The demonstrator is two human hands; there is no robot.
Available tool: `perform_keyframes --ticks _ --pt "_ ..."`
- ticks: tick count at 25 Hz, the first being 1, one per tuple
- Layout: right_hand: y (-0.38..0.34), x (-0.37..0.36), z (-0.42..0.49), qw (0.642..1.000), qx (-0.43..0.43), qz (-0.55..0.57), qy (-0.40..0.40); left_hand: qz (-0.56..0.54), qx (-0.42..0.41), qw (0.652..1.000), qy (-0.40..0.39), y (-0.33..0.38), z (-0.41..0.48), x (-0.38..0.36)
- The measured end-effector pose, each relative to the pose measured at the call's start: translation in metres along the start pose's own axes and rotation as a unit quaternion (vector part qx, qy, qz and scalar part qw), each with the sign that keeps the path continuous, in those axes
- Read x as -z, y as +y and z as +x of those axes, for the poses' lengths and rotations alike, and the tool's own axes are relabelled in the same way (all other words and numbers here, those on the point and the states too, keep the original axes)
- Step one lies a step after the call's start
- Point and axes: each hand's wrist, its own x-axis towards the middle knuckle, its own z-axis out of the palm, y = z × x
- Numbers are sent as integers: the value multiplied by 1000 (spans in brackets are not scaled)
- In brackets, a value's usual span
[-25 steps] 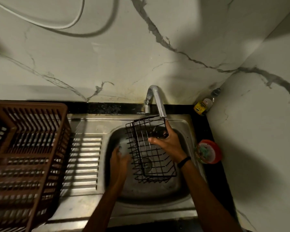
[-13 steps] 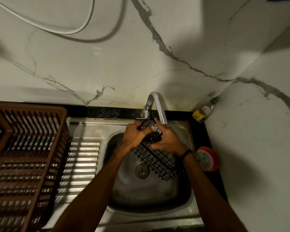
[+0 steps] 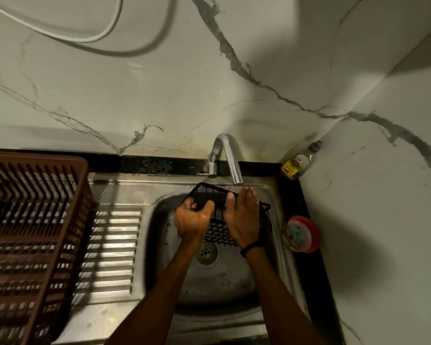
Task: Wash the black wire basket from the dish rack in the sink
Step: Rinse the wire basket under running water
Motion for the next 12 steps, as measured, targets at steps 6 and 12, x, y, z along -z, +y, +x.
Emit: perform_keyframes --ticks 6,12 --pt "-9 -4 -2 984 177 12 -28 -27 6 999 33 11 -2 0" --pt "-6 -4 -12 971 227 -81 12 -95 49 993 45 5 -6 2"
